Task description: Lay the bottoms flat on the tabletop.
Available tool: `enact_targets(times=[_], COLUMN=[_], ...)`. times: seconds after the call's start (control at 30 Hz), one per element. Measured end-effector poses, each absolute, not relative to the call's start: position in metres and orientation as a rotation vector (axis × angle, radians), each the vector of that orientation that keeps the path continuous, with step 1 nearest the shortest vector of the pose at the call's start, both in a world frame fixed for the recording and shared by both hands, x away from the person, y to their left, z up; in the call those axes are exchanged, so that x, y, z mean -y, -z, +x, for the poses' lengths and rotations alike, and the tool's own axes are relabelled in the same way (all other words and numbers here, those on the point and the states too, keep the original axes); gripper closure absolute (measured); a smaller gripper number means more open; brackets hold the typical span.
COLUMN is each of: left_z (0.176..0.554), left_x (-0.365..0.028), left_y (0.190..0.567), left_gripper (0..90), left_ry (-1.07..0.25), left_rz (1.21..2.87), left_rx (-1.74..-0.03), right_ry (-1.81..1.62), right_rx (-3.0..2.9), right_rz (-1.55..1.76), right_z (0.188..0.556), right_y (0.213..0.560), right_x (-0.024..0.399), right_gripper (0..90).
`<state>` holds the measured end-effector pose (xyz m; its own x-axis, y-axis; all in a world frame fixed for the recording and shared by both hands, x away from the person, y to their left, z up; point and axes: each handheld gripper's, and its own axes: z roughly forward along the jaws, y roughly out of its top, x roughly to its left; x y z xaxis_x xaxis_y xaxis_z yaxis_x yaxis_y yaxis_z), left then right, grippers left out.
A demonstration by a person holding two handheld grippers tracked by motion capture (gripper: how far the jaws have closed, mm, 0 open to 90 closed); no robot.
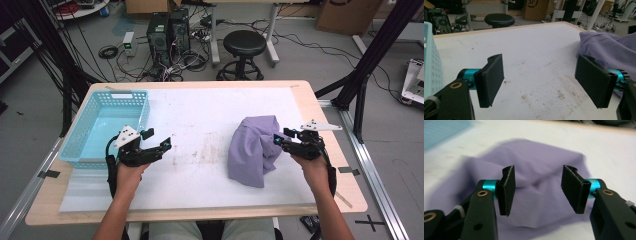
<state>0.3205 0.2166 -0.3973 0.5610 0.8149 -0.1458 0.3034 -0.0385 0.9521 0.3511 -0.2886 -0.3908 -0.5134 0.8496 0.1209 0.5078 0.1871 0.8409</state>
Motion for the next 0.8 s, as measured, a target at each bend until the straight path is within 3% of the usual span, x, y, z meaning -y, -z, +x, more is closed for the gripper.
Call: enact_targets(times=[0.17,0.33,0.37,0.4,0.43,0.47,0.5,0.8], left_z=[0.320,0.323,0.324,0.324,0.324,0.324,0.324,0.325], left_x=[-0.214,-0.215,-0.216,-0.217,-0.218,-0.219,-0.220,-0.219], left_y=[0.399,0.401,0.401,0.400,0.400,0.400,0.399,0.397], left_gripper=[23.4,23.4,23.4,23.5,23.5,23.5,23.5,23.6], left_ry=[-0.529,-0.526,-0.522,-0.524,-0.522,-0.517,-0.517,-0.511], left_rz=[1.607,1.596,1.586,1.578,1.578,1.565,1.558,1.546], left_rx=[-0.938,-0.925,-0.926,-0.927,-0.922,-0.920,-0.924,-0.913], right_ry=[-1.073,-0.878,-0.850,-0.819,-0.819,-0.858,-0.855,-1.070], right_rx=[-2.094,-2.160,-2.179,-2.202,-2.202,-2.237,-2.238,-2.194], right_rz=[1.395,1.511,1.525,1.527,1.527,1.520,1.505,1.335], right_z=[0.379,0.406,0.408,0.409,0.409,0.408,0.407,0.403], right_y=[0.404,0.431,0.435,0.438,0.438,0.436,0.434,0.397], right_x=[0.288,0.280,0.278,0.276,0.276,0.277,0.276,0.249], right_gripper=[37.7,37.3,42.2,57.9,57.9,78.0,83.1,84.5])
